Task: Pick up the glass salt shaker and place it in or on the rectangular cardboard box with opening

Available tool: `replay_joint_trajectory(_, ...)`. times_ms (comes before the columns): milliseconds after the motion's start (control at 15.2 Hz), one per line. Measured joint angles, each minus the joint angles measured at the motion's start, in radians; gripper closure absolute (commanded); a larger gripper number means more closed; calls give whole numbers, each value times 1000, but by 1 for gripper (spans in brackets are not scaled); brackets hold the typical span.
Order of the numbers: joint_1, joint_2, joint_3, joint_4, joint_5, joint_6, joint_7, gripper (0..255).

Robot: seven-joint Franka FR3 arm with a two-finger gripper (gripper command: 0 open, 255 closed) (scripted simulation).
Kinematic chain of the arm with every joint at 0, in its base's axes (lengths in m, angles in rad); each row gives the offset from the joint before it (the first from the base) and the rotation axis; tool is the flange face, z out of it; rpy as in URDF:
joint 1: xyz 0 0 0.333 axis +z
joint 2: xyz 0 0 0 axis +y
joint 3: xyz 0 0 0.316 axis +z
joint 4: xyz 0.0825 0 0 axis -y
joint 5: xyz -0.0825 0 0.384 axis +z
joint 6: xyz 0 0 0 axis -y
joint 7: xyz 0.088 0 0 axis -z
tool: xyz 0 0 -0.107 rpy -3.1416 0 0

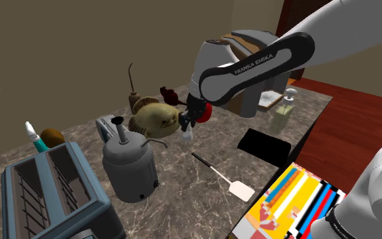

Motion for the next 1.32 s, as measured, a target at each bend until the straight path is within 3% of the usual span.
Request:
replay_joint_trajectory(1188,-6,-87,-7,147,1,-234,11,255)
replay_joint_trajectory(1320,-11,-132,-16,109,14,-242,-10,255)
